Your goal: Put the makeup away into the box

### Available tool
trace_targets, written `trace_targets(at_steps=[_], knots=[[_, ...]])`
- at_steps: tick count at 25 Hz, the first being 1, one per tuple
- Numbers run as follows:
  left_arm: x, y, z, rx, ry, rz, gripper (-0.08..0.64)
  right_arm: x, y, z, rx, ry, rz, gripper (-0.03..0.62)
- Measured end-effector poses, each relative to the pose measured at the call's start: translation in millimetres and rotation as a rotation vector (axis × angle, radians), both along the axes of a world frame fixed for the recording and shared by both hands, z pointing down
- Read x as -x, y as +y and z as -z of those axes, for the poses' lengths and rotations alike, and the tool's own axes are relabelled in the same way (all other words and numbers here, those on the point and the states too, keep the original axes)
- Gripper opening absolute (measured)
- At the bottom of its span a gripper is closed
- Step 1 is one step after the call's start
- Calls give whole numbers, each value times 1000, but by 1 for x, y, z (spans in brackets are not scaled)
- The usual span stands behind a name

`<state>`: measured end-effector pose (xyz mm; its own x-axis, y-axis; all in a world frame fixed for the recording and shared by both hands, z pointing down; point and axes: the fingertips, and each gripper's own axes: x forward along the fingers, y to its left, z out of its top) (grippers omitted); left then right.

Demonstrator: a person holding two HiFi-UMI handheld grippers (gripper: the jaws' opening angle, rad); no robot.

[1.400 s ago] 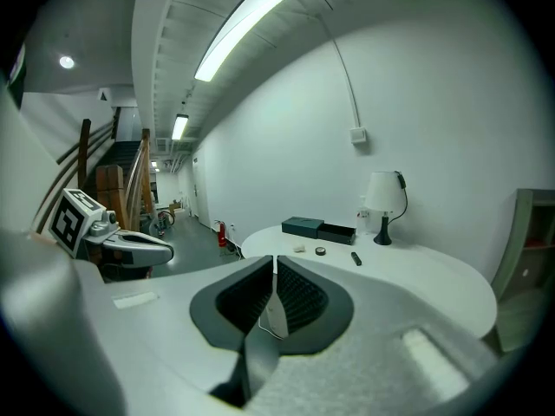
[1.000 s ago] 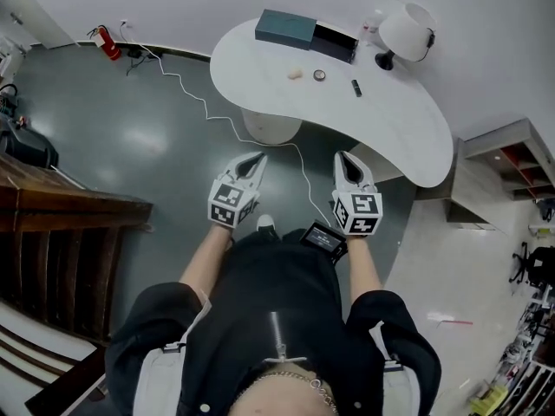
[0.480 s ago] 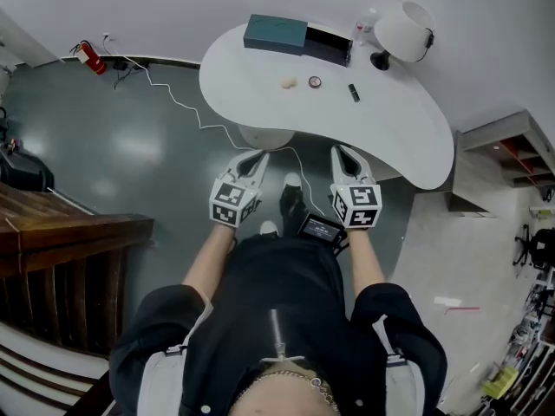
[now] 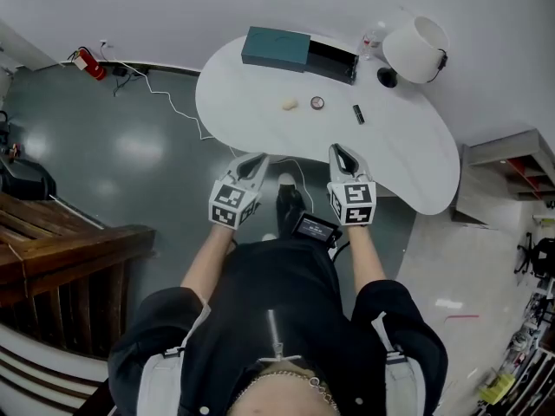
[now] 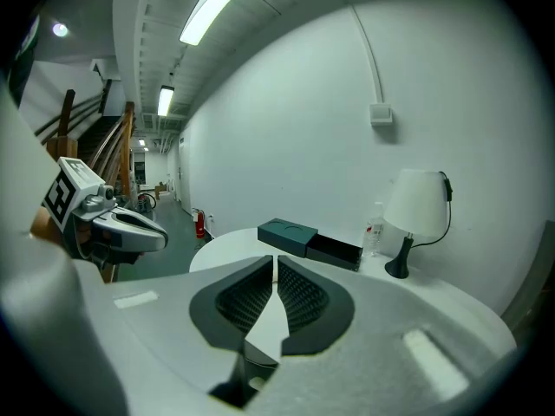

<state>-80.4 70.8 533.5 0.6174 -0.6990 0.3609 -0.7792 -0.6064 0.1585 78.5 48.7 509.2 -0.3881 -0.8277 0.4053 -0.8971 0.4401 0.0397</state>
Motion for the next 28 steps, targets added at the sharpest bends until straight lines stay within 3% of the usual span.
trace_targets(at_steps=[8,17,28], knots=[[-10,-84,9,-13,17,18,14,-6,-103,-21,44,59,55,9],[-11,-148,-2,34,13,74,14,-7,-174,-66,149,174,193,27],[-8,-180,-16,97,-9,136,15,2,-199,-149,336,291,400,181]])
